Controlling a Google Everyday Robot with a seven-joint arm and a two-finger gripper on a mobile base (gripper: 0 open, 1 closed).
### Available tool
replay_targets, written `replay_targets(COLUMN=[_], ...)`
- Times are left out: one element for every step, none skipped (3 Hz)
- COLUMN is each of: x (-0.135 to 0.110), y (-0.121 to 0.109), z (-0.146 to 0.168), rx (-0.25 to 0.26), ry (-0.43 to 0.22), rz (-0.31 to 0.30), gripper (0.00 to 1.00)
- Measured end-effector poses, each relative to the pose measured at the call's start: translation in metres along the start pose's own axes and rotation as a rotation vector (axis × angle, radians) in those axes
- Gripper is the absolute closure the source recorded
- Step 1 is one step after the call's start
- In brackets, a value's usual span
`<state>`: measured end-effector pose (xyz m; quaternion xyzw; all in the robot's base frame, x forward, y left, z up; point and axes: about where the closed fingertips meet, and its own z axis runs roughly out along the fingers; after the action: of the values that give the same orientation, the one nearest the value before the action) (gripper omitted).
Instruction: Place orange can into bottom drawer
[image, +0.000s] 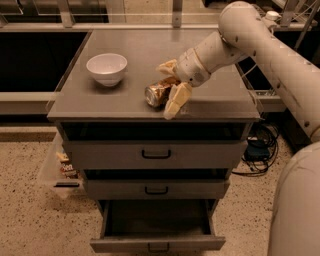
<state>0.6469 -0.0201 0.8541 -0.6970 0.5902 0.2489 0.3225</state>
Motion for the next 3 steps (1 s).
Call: replay_targets(x=[0.0003,0.0003,0.0003], y=[0.0003,0.0003,0.0003], z=[0.0005,0.0006,0.0006], rx=[-0.001,-0.001,-0.001], ry=[0.0,0.0,0.0], rz=[0.001,0.001,0.001], gripper=[0.18,0.42,0.64])
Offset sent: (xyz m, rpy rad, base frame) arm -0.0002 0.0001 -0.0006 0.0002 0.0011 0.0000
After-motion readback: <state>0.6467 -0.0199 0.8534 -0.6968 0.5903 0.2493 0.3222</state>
